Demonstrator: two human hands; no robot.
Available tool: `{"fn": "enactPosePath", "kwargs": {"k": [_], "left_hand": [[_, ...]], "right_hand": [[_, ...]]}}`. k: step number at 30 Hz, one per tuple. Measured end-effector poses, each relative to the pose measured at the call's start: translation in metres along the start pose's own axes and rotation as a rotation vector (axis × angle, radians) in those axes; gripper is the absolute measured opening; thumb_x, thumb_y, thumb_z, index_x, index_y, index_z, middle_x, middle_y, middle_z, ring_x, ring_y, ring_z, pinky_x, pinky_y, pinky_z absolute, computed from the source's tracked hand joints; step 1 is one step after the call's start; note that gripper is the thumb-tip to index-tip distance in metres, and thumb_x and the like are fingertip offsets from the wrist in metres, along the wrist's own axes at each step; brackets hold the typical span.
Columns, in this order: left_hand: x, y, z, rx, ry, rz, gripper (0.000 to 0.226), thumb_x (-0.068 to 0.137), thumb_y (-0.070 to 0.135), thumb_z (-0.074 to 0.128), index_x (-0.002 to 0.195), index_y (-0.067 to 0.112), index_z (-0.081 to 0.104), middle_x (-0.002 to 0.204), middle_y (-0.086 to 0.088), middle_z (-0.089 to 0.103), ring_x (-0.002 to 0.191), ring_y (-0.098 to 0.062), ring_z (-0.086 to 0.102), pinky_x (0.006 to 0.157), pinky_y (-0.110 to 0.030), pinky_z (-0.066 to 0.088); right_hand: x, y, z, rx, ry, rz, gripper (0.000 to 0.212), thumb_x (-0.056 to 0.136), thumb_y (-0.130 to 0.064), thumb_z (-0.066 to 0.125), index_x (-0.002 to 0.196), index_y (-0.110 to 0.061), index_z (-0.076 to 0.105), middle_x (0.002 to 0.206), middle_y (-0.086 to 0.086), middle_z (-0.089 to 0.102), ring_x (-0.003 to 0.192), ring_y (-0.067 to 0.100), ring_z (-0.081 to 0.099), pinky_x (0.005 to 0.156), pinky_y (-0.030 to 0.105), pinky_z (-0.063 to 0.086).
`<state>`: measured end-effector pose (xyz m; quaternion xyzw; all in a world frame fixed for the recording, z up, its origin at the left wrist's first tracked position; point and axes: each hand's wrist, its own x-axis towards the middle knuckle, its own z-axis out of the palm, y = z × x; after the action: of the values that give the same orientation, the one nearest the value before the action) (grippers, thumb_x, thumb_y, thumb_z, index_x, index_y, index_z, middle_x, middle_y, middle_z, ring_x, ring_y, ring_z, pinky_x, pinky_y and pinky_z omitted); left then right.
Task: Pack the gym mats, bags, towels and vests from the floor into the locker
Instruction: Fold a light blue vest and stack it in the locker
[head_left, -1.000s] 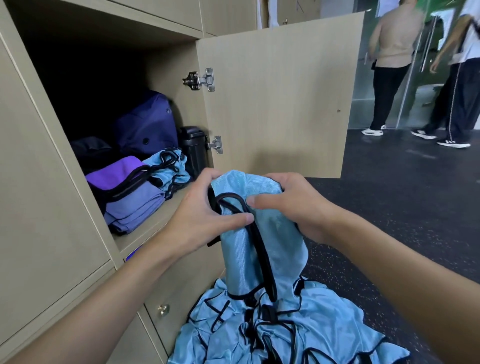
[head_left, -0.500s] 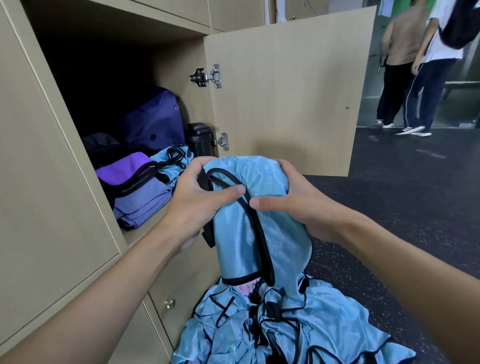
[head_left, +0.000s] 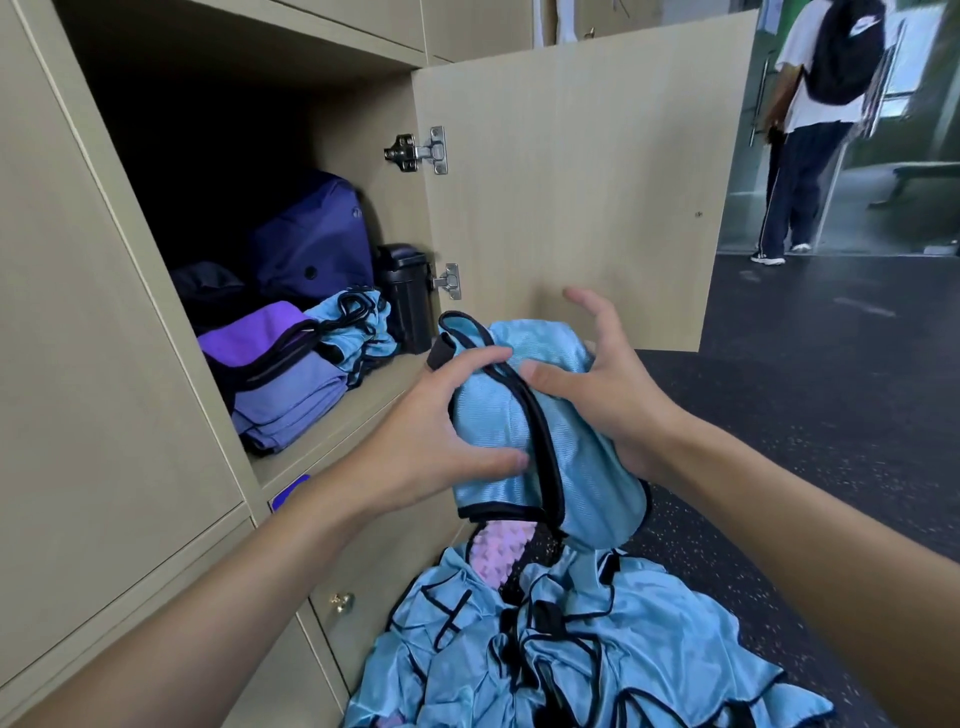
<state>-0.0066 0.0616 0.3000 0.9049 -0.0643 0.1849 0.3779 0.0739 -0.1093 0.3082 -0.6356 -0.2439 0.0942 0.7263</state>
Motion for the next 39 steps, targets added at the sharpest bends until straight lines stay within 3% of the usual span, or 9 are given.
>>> {"fn": "enactPosePath", "kwargs": {"k": [5,11,14,20,23,26,29,34,39], "left_hand": [[0.004,-0.001,-0.002,0.04,0.035,-0.024,0.085,0.063,0.016,0.092,0.137,0.031,0.053,0.124,0.008,0.058,0.105,0.0,0.056,0.083,-0.004,0.041],[0.008,0.002,-0.009,-0.096,0.223,-0.062,0.065,0.054,0.021,0.079,0.116,0.03,0.064,0.111,0.019,0.064,0.095,0.013,0.059,0.076,-0.003,0.043],[0.006,0.005,-0.015,-0.168,0.242,-0.097,0.057,0.064,0.004,0.084,0.112,0.028,0.068,0.102,0.014,0.069,0.085,0.008,0.063,0.072,-0.011,0.051],[0.006,0.008,-0.019,-0.277,0.19,-0.124,0.041,0.073,0.005,0.084,0.103,0.029,0.069,0.089,0.013,0.073,0.081,-0.002,0.068,0.069,-0.018,0.055],[0.007,0.009,-0.022,-0.285,0.142,-0.129,0.038,0.072,0.017,0.088,0.103,0.027,0.069,0.093,0.006,0.076,0.083,-0.005,0.07,0.073,-0.023,0.058],[0.01,0.008,-0.021,-0.192,0.084,-0.122,0.048,0.064,0.036,0.09,0.106,0.03,0.066,0.115,0.0,0.066,0.096,0.001,0.064,0.082,-0.024,0.056],[0.012,0.011,-0.019,-0.107,0.116,-0.098,0.054,0.059,0.04,0.094,0.102,0.037,0.061,0.132,0.022,0.038,0.118,0.02,0.044,0.094,-0.008,0.041],[0.017,0.012,-0.011,-0.254,0.227,-0.125,0.047,0.062,0.024,0.095,0.098,0.023,0.065,0.086,0.006,0.066,0.073,-0.004,0.062,0.068,-0.026,0.056],[0.029,0.007,-0.005,-0.37,0.339,-0.219,0.044,0.067,0.022,0.092,0.101,0.017,0.065,0.097,-0.005,0.072,0.083,-0.014,0.071,0.071,-0.031,0.061]], "right_hand": [[-0.002,-0.001,-0.003,-0.054,-0.117,-0.006,0.044,0.085,-0.009,0.074,0.121,-0.03,0.059,0.11,0.006,0.067,0.078,0.013,0.071,0.066,0.028,0.058],[0.0,-0.002,-0.015,-0.322,-0.37,-0.006,0.096,0.069,-0.013,0.089,0.145,-0.037,0.036,0.13,-0.007,0.056,0.111,0.01,0.064,0.09,0.03,0.057],[0.001,0.001,-0.013,-0.459,-0.337,-0.065,0.103,0.059,-0.031,0.094,0.143,-0.043,0.035,0.134,-0.007,0.05,0.117,0.009,0.058,0.096,0.033,0.054],[0.002,0.001,-0.01,-0.412,-0.223,-0.152,0.058,0.071,-0.013,0.087,0.12,-0.028,0.059,0.109,-0.002,0.068,0.096,0.012,0.068,0.083,0.03,0.059],[0.002,0.002,-0.01,-0.442,-0.161,-0.147,0.041,0.076,-0.016,0.084,0.111,-0.022,0.063,0.111,-0.002,0.059,0.092,0.015,0.065,0.074,0.024,0.058],[0.004,0.003,-0.01,-0.354,-0.168,-0.115,0.038,0.081,-0.012,0.079,0.115,-0.017,0.063,0.115,0.004,0.067,0.1,0.021,0.068,0.084,0.033,0.059],[0.003,0.002,-0.011,-0.215,-0.211,-0.091,0.038,0.084,-0.002,0.074,0.118,-0.013,0.063,0.11,0.01,0.073,0.102,0.024,0.07,0.091,0.038,0.057],[0.006,0.003,-0.014,-0.148,-0.098,-0.059,0.053,0.085,-0.008,0.075,0.129,-0.016,0.047,0.115,0.01,0.067,0.098,0.02,0.071,0.082,0.035,0.06],[0.017,0.005,-0.008,-0.119,-0.041,-0.106,0.052,0.092,-0.015,0.068,0.132,-0.03,0.039,0.116,0.009,0.063,0.087,0.016,0.07,0.064,0.03,0.058]]}}
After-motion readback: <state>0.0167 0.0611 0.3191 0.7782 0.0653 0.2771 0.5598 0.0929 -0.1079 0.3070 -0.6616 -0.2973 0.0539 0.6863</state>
